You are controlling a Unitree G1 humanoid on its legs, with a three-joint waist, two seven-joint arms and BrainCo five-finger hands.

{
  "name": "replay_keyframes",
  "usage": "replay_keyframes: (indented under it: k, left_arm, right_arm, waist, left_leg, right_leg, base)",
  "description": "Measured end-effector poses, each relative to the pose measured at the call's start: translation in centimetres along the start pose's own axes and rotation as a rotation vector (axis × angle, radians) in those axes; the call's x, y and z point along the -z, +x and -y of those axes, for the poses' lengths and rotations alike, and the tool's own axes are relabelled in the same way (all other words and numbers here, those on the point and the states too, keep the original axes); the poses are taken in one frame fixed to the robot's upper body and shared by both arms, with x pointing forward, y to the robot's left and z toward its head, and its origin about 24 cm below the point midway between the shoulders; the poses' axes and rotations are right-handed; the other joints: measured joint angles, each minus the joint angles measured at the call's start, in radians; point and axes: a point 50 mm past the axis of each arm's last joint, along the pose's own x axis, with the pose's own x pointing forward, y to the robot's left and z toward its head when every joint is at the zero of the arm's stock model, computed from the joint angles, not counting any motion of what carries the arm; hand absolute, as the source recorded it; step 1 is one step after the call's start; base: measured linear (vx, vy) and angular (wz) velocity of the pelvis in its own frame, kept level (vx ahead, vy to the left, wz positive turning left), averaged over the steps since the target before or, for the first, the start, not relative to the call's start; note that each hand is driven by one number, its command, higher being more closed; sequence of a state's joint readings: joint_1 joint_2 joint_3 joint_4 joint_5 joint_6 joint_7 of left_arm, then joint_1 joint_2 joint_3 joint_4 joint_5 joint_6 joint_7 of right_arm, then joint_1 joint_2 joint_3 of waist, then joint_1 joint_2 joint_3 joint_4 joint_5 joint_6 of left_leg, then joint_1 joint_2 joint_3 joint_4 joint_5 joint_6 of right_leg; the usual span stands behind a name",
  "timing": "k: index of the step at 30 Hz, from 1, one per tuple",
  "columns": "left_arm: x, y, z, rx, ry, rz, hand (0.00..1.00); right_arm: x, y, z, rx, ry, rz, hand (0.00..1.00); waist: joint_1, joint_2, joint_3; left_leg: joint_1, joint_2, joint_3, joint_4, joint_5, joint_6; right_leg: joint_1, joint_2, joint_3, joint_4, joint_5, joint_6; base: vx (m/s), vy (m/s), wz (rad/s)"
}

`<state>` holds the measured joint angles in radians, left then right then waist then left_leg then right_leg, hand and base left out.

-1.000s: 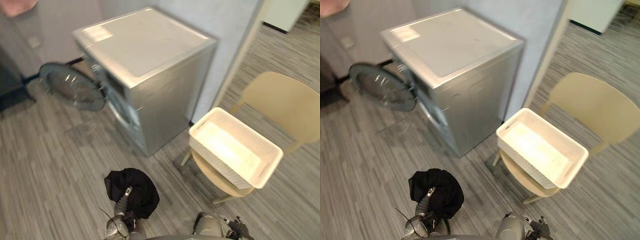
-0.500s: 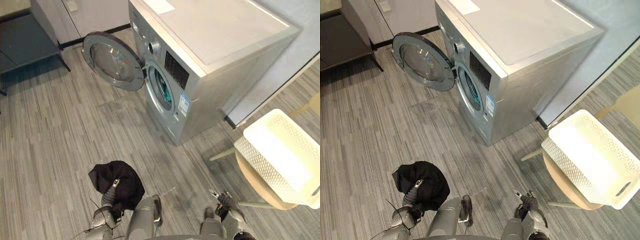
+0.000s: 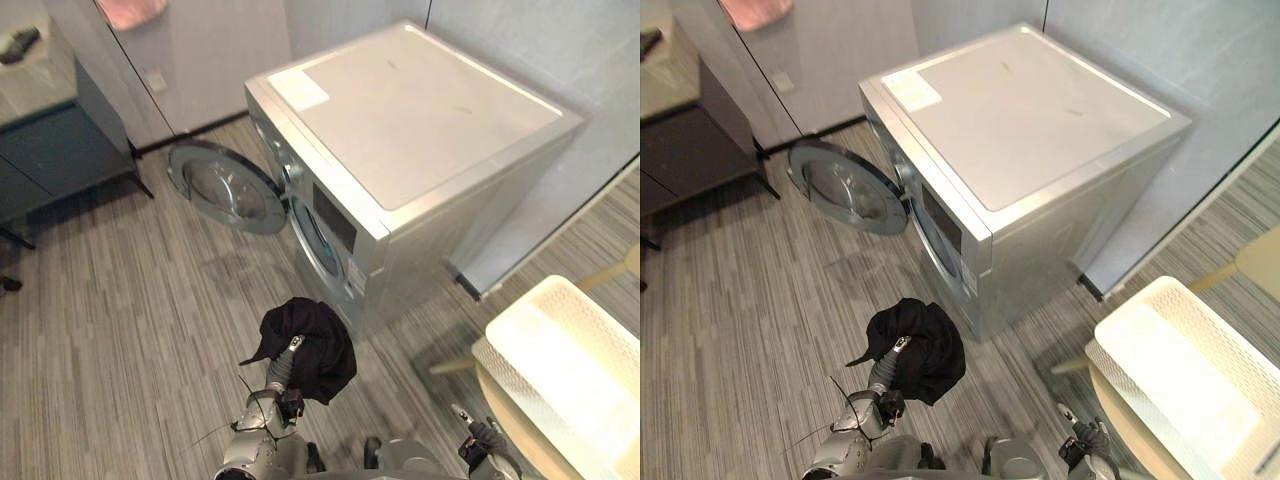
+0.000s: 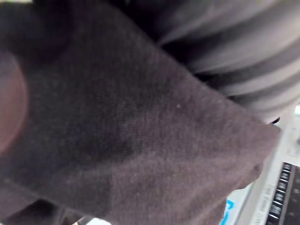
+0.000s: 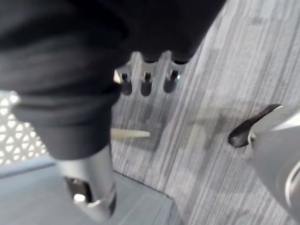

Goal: Pick up the laundry basket with both hands and put the clothes into the washing machine.

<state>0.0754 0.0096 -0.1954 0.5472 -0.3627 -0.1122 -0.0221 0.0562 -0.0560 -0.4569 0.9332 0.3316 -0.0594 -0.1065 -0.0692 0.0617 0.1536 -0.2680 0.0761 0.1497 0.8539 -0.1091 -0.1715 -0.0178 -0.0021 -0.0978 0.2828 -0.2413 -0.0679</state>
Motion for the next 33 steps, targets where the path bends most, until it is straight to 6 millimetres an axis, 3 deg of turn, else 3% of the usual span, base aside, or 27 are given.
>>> replay_keyframes:
  k: [1, 2, 5, 6, 7, 8, 10, 11, 12, 13, 14, 15, 16, 19, 23, 25, 26, 27, 28, 29, 30, 31, 33]
  left_arm:
    - [0.0, 0.0, 0.0, 0.002, 0.0, 0.001, 1.0]
    - [0.0, 0.0, -0.2, -0.005, 0.002, -0.002, 1.0]
    - [0.7, -0.3, -1.0, -0.033, 0.007, -0.034, 1.0]
    - [1.0, -0.6, -1.2, -0.044, 0.005, -0.044, 1.0]
    - [1.4, -0.9, -1.4, -0.06, 0.0, -0.058, 1.0]
    - [1.5, -0.9, -1.4, -0.068, -0.001, -0.061, 1.0]
    - [1.6, -1.2, -1.9, -0.104, -0.013, -0.058, 1.0]
    - [1.6, -1.3, -2.2, -0.126, -0.019, -0.056, 1.0]
    - [1.8, -1.5, -2.3, -0.15, -0.03, -0.061, 1.0]
    - [2.2, -1.6, -2.5, -0.165, -0.03, -0.077, 1.0]
    - [1.6, -1.3, -3.4, -0.188, 0.001, -0.074, 1.0]
    - [1.4, -1.3, -3.8, -0.197, 0.01, -0.069, 1.0]
    - [1.1, -1.3, -4.5, -0.214, 0.028, -0.062, 1.0]
    - [-0.2, -0.9, -4.9, -0.184, 0.093, -0.032, 1.0]
    - [-1.0, -0.2, -4.6, -0.146, 0.134, -0.019, 1.0]
    - [-0.9, -0.3, -5.0, -0.152, 0.146, -0.028, 1.0]
    - [-0.7, -0.7, -5.6, -0.167, 0.158, -0.036, 1.0]
    - [-0.8, -0.7, -5.9, -0.178, 0.15, -0.035, 1.0]
    - [-0.9, -0.7, -6.0, -0.186, 0.145, -0.03, 1.0]
    - [-1.4, -0.4, -6.2, -0.192, 0.145, -0.021, 1.0]
    - [-1.3, -0.3, -6.4, -0.201, 0.142, -0.029, 1.0]
    - [-1.1, -0.3, -6.4, -0.209, 0.13, -0.035, 1.0]
    - [-0.6, 0.1, -5.0, -0.183, 0.097, -0.045, 1.0]
  right_arm:
    - [0.0, 0.0, -0.1, -0.003, 0.0, 0.001, 0.0]
    - [-0.5, 0.2, -0.6, -0.01, 0.006, 0.012, 0.0]
    - [-0.6, 0.4, -1.3, -0.013, 0.014, -0.004, 0.0]
    - [-0.7, 0.5, -1.6, -0.02, 0.01, -0.004, 0.0]
    - [-0.9, 0.5, -2.1, -0.031, 0.01, 0.003, 0.0]
    - [-1.0, 0.6, -2.3, -0.037, 0.003, 0.005, 0.0]
    - [-1.7, 0.7, -3.2, -0.073, -0.054, 0.027, 0.0]
    - [-2.1, 0.7, -3.6, -0.085, -0.073, 0.039, 0.0]
    - [-2.6, 0.9, -3.4, -0.082, -0.094, 0.053, 0.0]
    - [-2.4, 0.9, -3.5, -0.083, -0.103, 0.043, 0.0]
    - [-1.4, 0.6, -3.9, -0.09, -0.11, 0.013, 0.0]
    - [-1.0, 0.6, -4.0, -0.09, -0.11, 0.0, 0.0]
    - [-0.2, 0.4, -4.0, -0.086, -0.11, -0.026, 0.0]
    - [0.2, 0.4, -3.6, -0.073, -0.1, -0.04, 0.0]
    - [0.8, 0.2, -3.4, -0.065, -0.079, -0.065, 0.0]
    - [1.1, 0.1, -3.4, -0.066, -0.076, -0.078, 0.0]
    - [0.8, 0.2, -3.6, -0.073, -0.081, -0.067, 0.0]
    - [0.5, 0.2, -3.7, -0.083, -0.087, -0.053, 0.0]
    - [0.2, 0.2, -4.0, -0.094, -0.086, -0.041, 0.0]
    - [0.1, 0.0, -4.0, -0.108, -0.08, -0.025, 0.0]
    - [0.0, -0.1, -3.7, -0.104, -0.07, -0.012, 0.0]
    - [-0.7, -0.1, -3.9, -0.113, -0.064, 0.019, 0.0]
    - [-4.6, -0.4, -5.6, -0.193, -0.029, 0.195, 0.0]
  waist:
    - [0.002, 0.011, -0.006]
    - [0.012, 0.022, -0.005]
    - [0.035, 0.002, 0.007]
    - [0.035, -0.003, 0.008]
    - [0.039, -0.015, 0.013]
    - [0.041, -0.016, 0.013]
    - [0.057, -0.025, 0.009]
    - [0.056, -0.019, 0.006]
    - [0.062, 0.001, -0.006]
    - [0.059, -0.02, -0.013]
    - [0.051, -0.068, -0.016]
    - [0.048, -0.073, -0.019]
    - [0.046, -0.06, -0.029]
    - [0.041, -0.059, -0.049]
    - [0.033, 0.014, -0.059]
    - [0.032, 0.026, -0.058]
    - [0.032, 0.033, -0.056]
    - [0.031, 0.059, -0.049]
    - [0.027, 0.064, -0.048]
    - [0.016, 0.044, -0.054]
    - [0.021, 0.009, -0.071]
    - [0.023, -0.001, -0.077]
    - [0.0, 0.027, -0.056]
  left_leg:
    - [-0.021, 0.008, 0.01, 0.026, -0.013, 0.024]
    - [-0.053, 0.014, 0.017, 0.025, -0.071, 0.102]
    - [-0.079, 0.02, 0.014, -0.137, -0.104, 0.127]
    - [-0.089, 0.031, -0.013, -0.2, -0.102, 0.124]
    - [-0.091, 0.046, -0.075, -0.32, -0.088, 0.102]
    - [-0.091, 0.059, -0.096, -0.36, -0.08, 0.09]
    - [-0.084, 0.125, -0.163, -0.532, -0.05, 0.054]
    - [-0.054, 0.168, -0.195, -0.643, -0.013, 0.047]
    - [-0.007, 0.215, -0.209, -0.735, 0.047, 0.074]
    - [0.004, 0.223, -0.176, -0.719, 0.107, -0.083]
    - [0.003, 0.188, -0.131, -0.68, 0.084, -0.068]
    - [0.004, 0.199, -0.107, -0.658, 0.063, -0.064]
    - [0.01, 0.218, -0.047, -0.613, 0.039, -0.045]
    - [0.065, 0.2, 0.082, -0.63, 0.011, -0.009]
    - [0.083, 0.194, 0.171, -0.692, 0.012, 0.004]
    - [0.118, 0.205, 0.209, -0.707, 0.012, 0.005]
    - [0.155, 0.222, 0.24, -0.722, 0.013, 0.005]
    - [0.172, 0.247, 0.255, -0.734, 0.013, 0.005]
    - [0.177, 0.261, 0.254, -0.74, 0.013, 0.006]
    - [0.178, 0.263, 0.244, -0.746, 0.013, 0.006]
    - [0.179, 0.236, 0.241, -0.749, 0.012, 0.008]
    - [0.176, 0.231, 0.239, -0.747, 0.01, 0.009]
    - [0.175, 0.187, 0.202, -0.755, -0.005, 0.047]
  right_leg:
    - [0.005, -0.002, 0.006, -0.012, 0.0, 0.0]
    - [0.012, -0.016, 0.031, -0.026, 0.0, 0.0]
    - [0.026, -0.082, 0.116, -0.024, 0.001, 0.002]
    - [0.028, -0.1, 0.149, -0.016, -0.001, 0.015]
    - [0.026, -0.126, 0.22, 0.002, -0.019, 0.061]
    - [0.023, -0.13, 0.244, 0.005, -0.027, 0.073]
    - [-0.015, -0.144, 0.346, 0.012, -0.059, 0.129]
    - [-0.039, -0.14, 0.397, 0.012, -0.075, 0.161]
    - [-0.05, -0.131, 0.446, 0.007, -0.087, 0.198]
    - [-0.052, -0.147, 0.496, -0.013, -0.089, 0.231]
    - [-0.074, -0.185, 0.521, -0.043, -0.024, 0.277]
    - [-0.081, -0.183, 0.521, -0.064, 0.031, 0.294]
    - [-0.079, -0.185, 0.52, -0.132, 0.158, 0.338]
    - [-0.098, -0.225, 0.499, -0.21, 0.366, 0.334]
    - [-0.177, -0.222, 0.429, -0.216, 0.515, 0.328]
    - [-0.19, -0.206, 0.35, -0.2, 0.547, 0.309]
    - [-0.233, -0.174, 0.307, -0.123, 0.545, 0.308]
    - [-0.278, -0.137, 0.267, -0.053, 0.496, 0.3]
    - [-0.293, -0.098, 0.26, -0.013, 0.406, 0.27]
    - [-0.306, 0.006, 0.266, 0.011, 0.269, 0.215]
    - [-0.296, 0.02, 0.207, -0.023, 0.21, 0.148]
    - [-0.283, 0.018, 0.217, -0.062, 0.206, 0.153]
    - [-0.267, 0.008, 0.285, -0.142, 0.209, 0.157]
  base:
    - [0.2, 0.1, 0.01]
    - [0.2, 0.123, -0.24]
    - [0.22, 0.156, -0.47]
    - [0.32, 0.296, -0.81]
    - [0.24, 0.271, -0.74]
    - [0.31, 0.395, -1.16]
    - [0.25, 0.391, -1.39]
    - [0.28, 0.542, -1.69]
    - [0.27, 0.583, -1.84]
    - [0.21, 0.611, -1.59]
    - [0.14, 0.454, -1.17]
    - [0.14, 0.497, -1.21]
    - [0.12, 0.394, -1.25]
    - [0.09, 0.311, -1.09]
    - [0.0, 0.096, -0.57]
    - [0.04, 0.019, -0.69]
    - [0.07, -0.01, -0.82]
    - [0.07, -0.023, -0.73]
    - [0.08, -0.15, -0.26]
    - [0.09, -0.235, -0.11]
    - [0.1, -0.262, -0.26]
    - [0.05, -0.159, -0.54]
    - [0.01, -0.054, -0.74]
